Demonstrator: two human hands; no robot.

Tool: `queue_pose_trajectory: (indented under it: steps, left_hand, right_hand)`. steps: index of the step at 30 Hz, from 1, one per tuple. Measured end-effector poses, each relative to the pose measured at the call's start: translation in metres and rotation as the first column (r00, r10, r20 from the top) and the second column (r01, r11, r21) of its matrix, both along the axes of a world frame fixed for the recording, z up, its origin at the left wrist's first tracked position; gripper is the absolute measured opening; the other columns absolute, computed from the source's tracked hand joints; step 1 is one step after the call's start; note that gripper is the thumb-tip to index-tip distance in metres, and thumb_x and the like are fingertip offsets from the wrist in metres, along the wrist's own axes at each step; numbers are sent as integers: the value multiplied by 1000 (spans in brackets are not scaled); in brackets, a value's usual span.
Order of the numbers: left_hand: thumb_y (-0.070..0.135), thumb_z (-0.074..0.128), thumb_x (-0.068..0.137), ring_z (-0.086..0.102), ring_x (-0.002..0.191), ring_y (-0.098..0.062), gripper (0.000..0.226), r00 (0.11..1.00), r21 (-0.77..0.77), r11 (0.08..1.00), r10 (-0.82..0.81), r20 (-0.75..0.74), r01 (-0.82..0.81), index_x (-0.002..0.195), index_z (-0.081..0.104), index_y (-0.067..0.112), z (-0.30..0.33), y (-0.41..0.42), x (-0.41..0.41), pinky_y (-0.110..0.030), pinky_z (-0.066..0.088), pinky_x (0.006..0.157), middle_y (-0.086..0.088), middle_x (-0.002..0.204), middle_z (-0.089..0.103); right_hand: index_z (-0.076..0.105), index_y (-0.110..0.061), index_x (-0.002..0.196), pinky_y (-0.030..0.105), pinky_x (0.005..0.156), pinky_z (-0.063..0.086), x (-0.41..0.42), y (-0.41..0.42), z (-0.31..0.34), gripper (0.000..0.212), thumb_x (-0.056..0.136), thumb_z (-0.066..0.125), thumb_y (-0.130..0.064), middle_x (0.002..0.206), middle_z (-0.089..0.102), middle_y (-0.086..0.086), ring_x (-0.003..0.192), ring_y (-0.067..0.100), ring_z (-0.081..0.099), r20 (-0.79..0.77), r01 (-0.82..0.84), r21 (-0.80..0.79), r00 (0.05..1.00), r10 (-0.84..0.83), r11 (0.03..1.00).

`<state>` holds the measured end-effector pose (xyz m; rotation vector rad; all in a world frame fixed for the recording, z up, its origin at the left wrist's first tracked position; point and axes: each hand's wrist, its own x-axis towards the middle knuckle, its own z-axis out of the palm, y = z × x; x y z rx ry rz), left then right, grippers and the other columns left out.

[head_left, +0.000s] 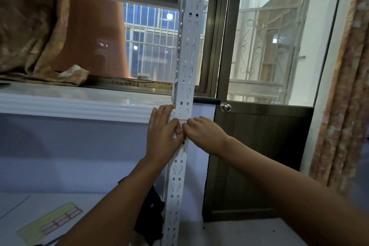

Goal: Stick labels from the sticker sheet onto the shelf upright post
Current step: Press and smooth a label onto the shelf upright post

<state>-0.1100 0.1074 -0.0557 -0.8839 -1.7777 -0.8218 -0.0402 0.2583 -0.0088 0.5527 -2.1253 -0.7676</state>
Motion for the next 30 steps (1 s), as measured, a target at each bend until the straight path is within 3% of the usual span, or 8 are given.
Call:
queue_pose_trajectory:
  steps: [6, 13, 17, 25, 30]
  left_hand:
    - [30, 71, 83, 43, 138, -26, 21, 1000, 34, 999, -11, 16, 10, 71, 59, 18, 1, 4, 4, -49, 20, 124, -6, 139, 55]
    - [48, 48, 88, 46, 137, -25, 35, 999, 50, 998, -44, 24, 43, 72, 58, 18, 3, 1, 4, -52, 24, 122, -5, 138, 57]
    - [45, 53, 89, 46, 137, -25, 33, 999, 52, 998, -46, 28, 44, 75, 61, 16, 2, 0, 2, -52, 24, 122, -6, 139, 57]
    - [28, 67, 88, 45, 137, -25, 25, 999, 56, 998, -42, 6, 41, 70, 53, 18, 0, 3, -1, -48, 18, 125, -5, 138, 55]
    - [25, 71, 88, 44, 137, -25, 23, 1000, 53, 998, -31, -1, 31, 72, 58, 16, 0, 2, -1, -47, 18, 125, -5, 138, 56]
  right_hand:
    - [62, -7, 88, 33, 58, 56, -6, 3, -8, 29, 73, 86, -10, 78, 64, 8, 62, 20, 62, -37, -70, -152, 997, 65, 986]
    - [61, -5, 97, 36, 70, 57, -13, 7, -18, 21, 86, 76, -15, 90, 65, 12, 76, 22, 63, -66, -90, -182, 995, 79, 979]
    - [62, -4, 101, 35, 75, 57, -10, 14, -16, 21, 89, 73, -17, 95, 65, 12, 80, 21, 62, -60, -84, -105, 995, 78, 991]
    - [63, -6, 88, 33, 61, 50, 0, 8, -10, 15, 85, 77, -13, 79, 63, 9, 64, 20, 56, -111, -85, -33, 991, 81, 996]
    - [61, -7, 103, 35, 63, 53, 1, 3, -12, 25, 85, 77, -14, 86, 63, 9, 68, 22, 59, -79, 1, -156, 997, -14, 988]
